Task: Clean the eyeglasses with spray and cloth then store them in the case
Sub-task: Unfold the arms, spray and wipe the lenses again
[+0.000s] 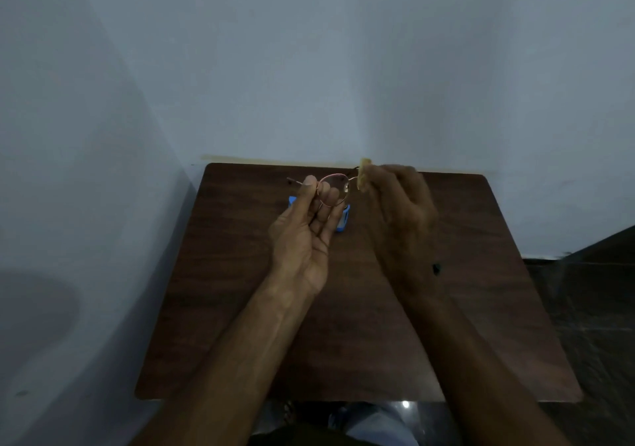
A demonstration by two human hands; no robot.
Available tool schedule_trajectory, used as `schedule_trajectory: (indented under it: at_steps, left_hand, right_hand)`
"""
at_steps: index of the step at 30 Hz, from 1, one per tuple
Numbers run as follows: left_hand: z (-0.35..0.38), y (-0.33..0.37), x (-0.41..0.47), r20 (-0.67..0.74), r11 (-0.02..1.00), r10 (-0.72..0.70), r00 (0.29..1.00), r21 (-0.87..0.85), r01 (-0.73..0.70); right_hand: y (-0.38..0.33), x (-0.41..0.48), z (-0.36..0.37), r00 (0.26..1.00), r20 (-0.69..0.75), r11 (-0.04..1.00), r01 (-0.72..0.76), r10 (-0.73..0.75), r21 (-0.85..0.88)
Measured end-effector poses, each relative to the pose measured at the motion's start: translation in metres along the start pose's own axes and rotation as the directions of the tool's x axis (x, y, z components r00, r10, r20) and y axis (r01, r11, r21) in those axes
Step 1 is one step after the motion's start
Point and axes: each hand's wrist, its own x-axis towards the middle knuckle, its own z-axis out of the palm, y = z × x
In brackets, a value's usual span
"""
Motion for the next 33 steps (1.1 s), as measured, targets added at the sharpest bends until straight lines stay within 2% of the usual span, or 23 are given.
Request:
schedule_trajectory:
  at_steps: [3, 7, 13, 18, 24, 29, 33]
  left_hand:
    - [0.001, 0.000, -0.003, 0.003, 1.000, -0.006, 1.000, -0.001, 0.006]
    - [0.002, 0.002, -0.004, -0.013, 1.000, 0.003, 1.000, -0.008, -0.004]
    - [0.000, 0.004, -0.005, -0.036, 1.000, 0.013, 0.999, 0.015, -0.013]
    - [0.002, 0.005, -0.003, -0.052, 0.999, 0.037, 0.998, 0.039, -0.035]
    - [0.002, 0.005, -0.001, -0.062, 0.998, 0.053, 0.997, 0.026, -0.052]
    - [0.007, 0.002, -0.002, -0.049, 0.994, 0.084, 0.995, 0.073, -0.080]
    - [0.002, 0.004, 0.000, -0.030, 0.988, 0.113, 0.993, 0.107, -0.109]
  right_hand:
    - [0.006, 0.008, 0.003, 0.997, 0.007, 0.996, -0.073, 0.073, 0.043]
    - [0.002, -0.006, 0.009, 0.997, 0.074, 1.000, 0.000, -0.002, 0.031]
    - [0.019, 0.010, 0.005, 0.990, -0.045, 0.987, -0.125, 0.130, 0.100]
    - [0.000, -0.008, 0.007, 0.994, 0.090, 0.990, -0.069, 0.058, 0.127]
    - [0.012, 0.008, 0.000, 0.980, 0.002, 0.968, -0.198, 0.200, 0.153]
    - [0.000, 0.008, 0.005, 0.989, -0.013, 0.970, -0.142, 0.147, 0.195]
    - [0.009, 0.013, 0.004, 0.950, -0.042, 0.913, -0.286, 0.311, 0.291]
